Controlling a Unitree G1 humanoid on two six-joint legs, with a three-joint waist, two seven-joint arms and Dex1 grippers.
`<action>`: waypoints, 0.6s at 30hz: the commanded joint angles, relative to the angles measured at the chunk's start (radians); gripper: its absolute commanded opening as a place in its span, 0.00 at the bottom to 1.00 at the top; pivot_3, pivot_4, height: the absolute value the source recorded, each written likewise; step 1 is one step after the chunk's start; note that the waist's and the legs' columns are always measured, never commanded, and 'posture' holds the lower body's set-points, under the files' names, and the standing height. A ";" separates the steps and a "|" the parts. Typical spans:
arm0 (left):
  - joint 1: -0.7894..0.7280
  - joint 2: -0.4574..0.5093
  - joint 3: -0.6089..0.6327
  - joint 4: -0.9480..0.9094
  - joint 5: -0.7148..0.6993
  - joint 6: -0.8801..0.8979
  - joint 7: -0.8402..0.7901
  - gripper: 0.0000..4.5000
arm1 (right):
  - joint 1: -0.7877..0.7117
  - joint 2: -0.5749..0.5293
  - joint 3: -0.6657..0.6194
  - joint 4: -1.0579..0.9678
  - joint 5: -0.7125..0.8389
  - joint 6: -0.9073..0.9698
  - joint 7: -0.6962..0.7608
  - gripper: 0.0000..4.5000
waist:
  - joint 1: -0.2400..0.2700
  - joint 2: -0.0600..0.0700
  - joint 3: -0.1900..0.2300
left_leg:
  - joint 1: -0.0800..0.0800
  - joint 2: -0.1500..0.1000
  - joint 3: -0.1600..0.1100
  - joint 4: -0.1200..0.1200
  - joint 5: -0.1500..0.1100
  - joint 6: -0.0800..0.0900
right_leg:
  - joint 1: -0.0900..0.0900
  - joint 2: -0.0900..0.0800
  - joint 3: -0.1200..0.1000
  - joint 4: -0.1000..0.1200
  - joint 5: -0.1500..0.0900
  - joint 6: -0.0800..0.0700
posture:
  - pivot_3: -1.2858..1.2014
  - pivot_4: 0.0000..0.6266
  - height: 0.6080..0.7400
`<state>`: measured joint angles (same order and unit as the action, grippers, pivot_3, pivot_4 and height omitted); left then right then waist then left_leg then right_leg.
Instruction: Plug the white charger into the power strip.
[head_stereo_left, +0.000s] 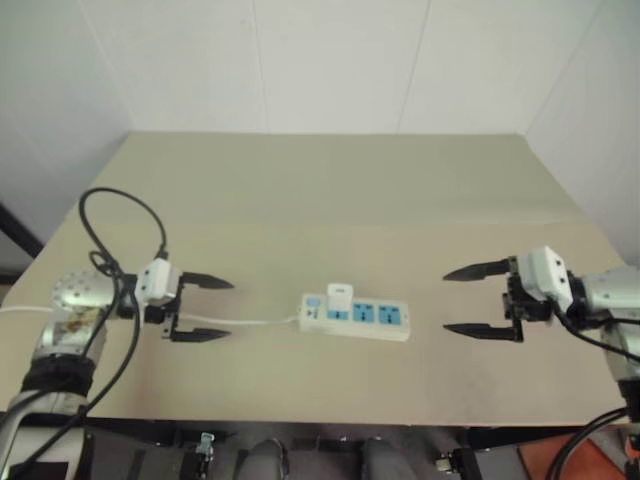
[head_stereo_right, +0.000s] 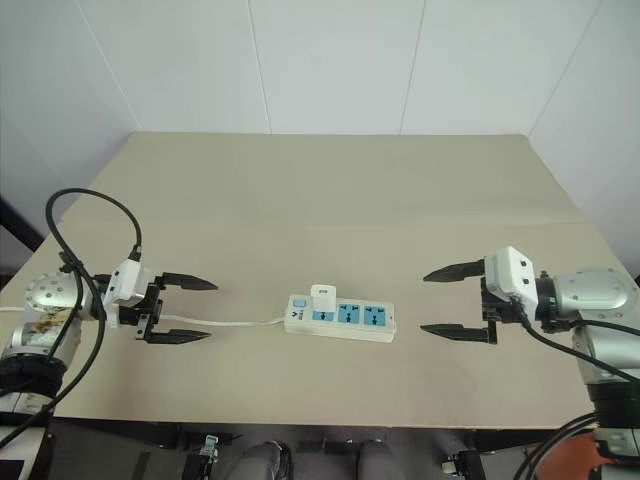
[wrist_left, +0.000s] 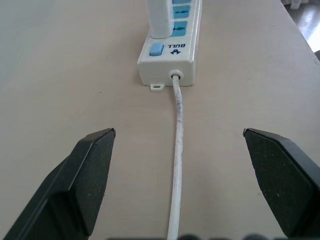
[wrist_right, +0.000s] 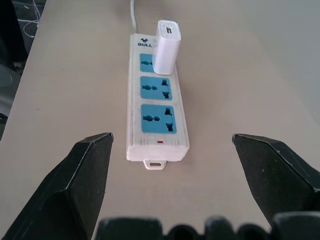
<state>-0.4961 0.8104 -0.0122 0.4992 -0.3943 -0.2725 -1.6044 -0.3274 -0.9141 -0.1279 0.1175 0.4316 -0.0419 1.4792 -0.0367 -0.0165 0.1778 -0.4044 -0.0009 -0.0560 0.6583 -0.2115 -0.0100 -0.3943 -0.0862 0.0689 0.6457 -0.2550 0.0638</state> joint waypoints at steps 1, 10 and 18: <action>0.003 -0.013 0.029 -0.051 -0.013 0.021 0.023 0.99 | 0.019 -0.023 -0.029 -0.028 -0.022 -0.034 -0.021 1.00 | 0.000 0.000 0.000 | 0.000 0.000 0.000 0.000 0.000 0.000 | 0.000 0.000 0.000 0.000 0.000 0.000 | 0.52 0.24 1.00; -0.026 -0.050 0.032 -0.063 -0.018 0.068 0.033 0.99 | 0.079 -0.051 -0.066 -0.065 -0.044 -0.049 -0.076 1.00 | -0.003 0.000 0.000 | 0.000 0.000 0.000 0.000 0.000 0.000 | 0.000 0.000 0.000 0.000 0.000 0.000 | 0.52 0.24 1.00; -0.038 -0.035 0.028 -0.066 -0.062 0.165 -0.010 0.99 | 0.163 -0.057 -0.110 -0.081 -0.040 -0.055 -0.106 1.00 | -0.003 -0.001 0.000 | 0.000 0.000 0.000 0.000 0.000 0.000 | 0.000 0.000 0.000 0.000 0.000 0.000 | 0.52 0.24 1.00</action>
<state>-0.5233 0.7557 -0.0031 0.4602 -0.4308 -0.1127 -1.6077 -0.1713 -0.9509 -0.1877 0.0659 0.3779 -0.0791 1.3840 -0.0395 -0.0172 0.1782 -0.4048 -0.0009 -0.0557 0.6584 -0.2115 -0.0100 -0.3942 -0.0862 0.0690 0.6456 -0.2550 0.0638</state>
